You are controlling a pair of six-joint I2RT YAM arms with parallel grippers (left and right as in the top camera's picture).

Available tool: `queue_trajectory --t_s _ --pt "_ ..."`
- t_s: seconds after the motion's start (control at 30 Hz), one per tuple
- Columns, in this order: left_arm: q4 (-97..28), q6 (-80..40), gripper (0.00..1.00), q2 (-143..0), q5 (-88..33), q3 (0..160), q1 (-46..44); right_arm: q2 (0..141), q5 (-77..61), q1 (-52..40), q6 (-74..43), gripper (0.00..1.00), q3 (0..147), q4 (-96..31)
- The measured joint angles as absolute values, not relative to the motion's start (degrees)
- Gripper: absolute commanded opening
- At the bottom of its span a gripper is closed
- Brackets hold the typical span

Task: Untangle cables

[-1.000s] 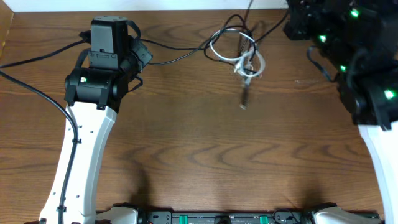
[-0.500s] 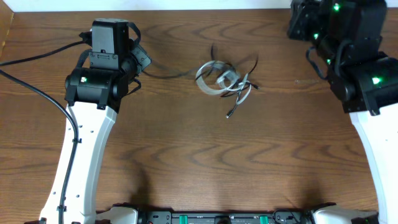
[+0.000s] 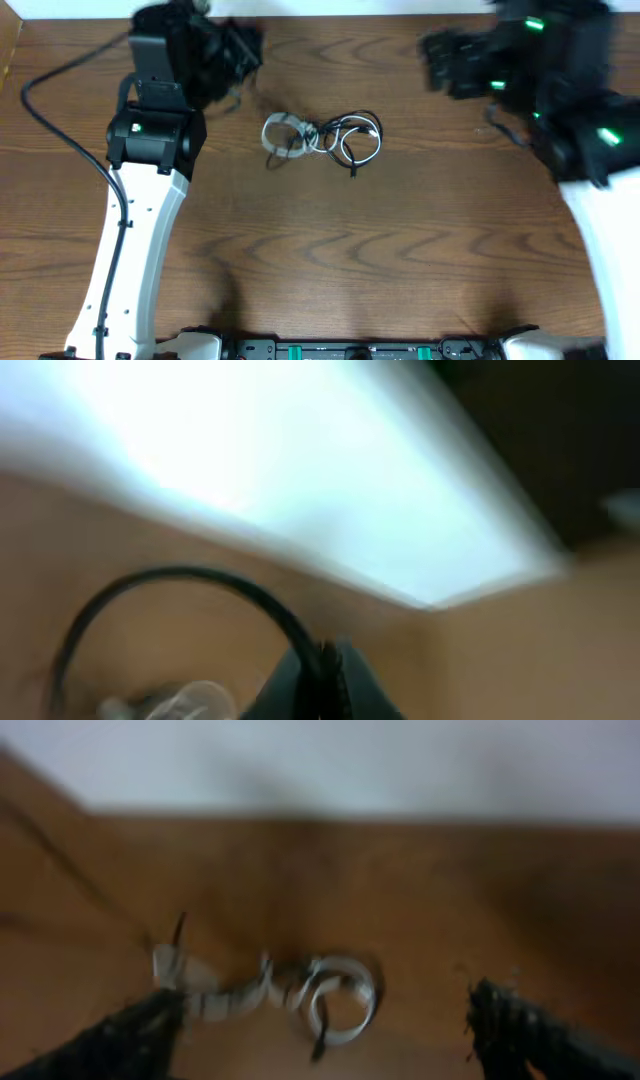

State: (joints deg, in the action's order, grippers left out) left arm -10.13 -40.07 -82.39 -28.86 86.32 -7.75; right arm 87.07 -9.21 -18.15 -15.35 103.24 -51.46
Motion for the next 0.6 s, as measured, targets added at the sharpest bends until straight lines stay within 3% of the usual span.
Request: queue_trajectory --t_s 0.17,0.6 --pt "4.5 -45.3 0.07 -81.9 -42.1 86.4 -8.0 95.9 -19.7 -18.9 -14.6 0.95 102.1 -50.9" --pt "4.9 -54.3 0.08 -81.9 -48.0 86.4 -8.0 104.9 -29.8 -24.1 -8.8 0.99 102.1 -43.8"
